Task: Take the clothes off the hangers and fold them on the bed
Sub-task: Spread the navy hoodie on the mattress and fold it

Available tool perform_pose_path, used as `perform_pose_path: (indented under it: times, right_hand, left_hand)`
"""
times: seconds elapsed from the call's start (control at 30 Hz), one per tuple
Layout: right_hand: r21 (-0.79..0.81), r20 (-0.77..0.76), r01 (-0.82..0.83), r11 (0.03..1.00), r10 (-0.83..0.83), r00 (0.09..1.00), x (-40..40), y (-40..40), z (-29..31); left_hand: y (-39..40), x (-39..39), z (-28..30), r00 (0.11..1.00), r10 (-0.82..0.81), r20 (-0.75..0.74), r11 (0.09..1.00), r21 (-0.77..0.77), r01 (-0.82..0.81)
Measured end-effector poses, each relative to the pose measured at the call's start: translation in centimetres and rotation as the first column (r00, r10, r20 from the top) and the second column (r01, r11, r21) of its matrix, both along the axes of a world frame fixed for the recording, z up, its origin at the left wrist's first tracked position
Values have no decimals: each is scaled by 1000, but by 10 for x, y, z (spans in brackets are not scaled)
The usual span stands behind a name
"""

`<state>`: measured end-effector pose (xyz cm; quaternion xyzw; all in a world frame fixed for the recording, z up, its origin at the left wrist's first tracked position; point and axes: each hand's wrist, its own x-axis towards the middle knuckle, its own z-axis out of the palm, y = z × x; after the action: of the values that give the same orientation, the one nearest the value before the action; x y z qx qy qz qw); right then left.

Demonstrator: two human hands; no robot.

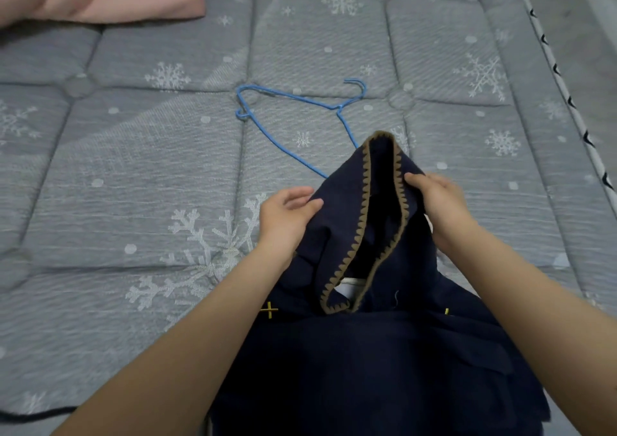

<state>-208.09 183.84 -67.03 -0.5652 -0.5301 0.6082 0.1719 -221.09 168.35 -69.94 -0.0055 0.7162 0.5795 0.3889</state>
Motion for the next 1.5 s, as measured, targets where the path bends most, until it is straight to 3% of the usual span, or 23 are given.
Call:
perform_pose_path:
  times: [0.1,0.2,0.27,0.33,0.4,0.5,0.73,0.87,0.93,1.03,1.1,1.2,1.4,1.5]
  right_hand:
    - [204,-196,104,973,-64,978,8,5,25]
    - [299,-307,123,946,-26,951,15,10,43]
    - [260,-276,78,962,-3,961,18,12,44]
    - [188,-114,-12,982,34,993,20,16,36]
    - [103,124,-84,991,71,990,24,19,27]
    - [60,277,-164,985,141,950,35,19,13]
    - [76,317,-178,981,146,937,36,16,-11]
    - [214,271,-235,948,173,947,23,15,-19]
    - [275,255,-302,913,234,938,14,14,-23]
    - [304,288,-489,818,411,865,4,10,-27]
    - [316,409,-634,706,501,762,1,7,-29]
    - [378,595,-730,570,455,663,3,2,-25]
    - [631,515,-644,433,388,764,19,-7,-4]
    - [686,563,-675,272,388,729,29,-12,14]
  left_hand:
    - [9,-10,36,980,110,-164,978,192,-78]
    - [16,-21,65,931,206,-303,931,353,-91]
    - [16,-23,70,910,205,-360,929,363,-66]
    - [13,-23,61,920,126,-371,966,258,-29]
    - [6,-23,44,936,47,-350,996,87,-17]
    - [-8,-25,18,950,62,-306,997,-19,-71]
    - [-23,-28,-24,995,31,-97,989,-139,-45]
    - [-17,-31,-40,996,53,76,994,-94,-46]
    - [-12,-33,-42,988,82,128,995,-62,-75]
    - [-5,-33,-41,996,51,75,998,-25,-49]
    - [-1,-31,-39,1000,-1,-6,998,-59,1]
    - [-1,-29,-37,993,-48,-104,994,-104,37]
    - [-15,-20,-19,940,-160,-303,982,-150,119]
    - [-22,-9,-7,801,-264,-537,950,-289,119]
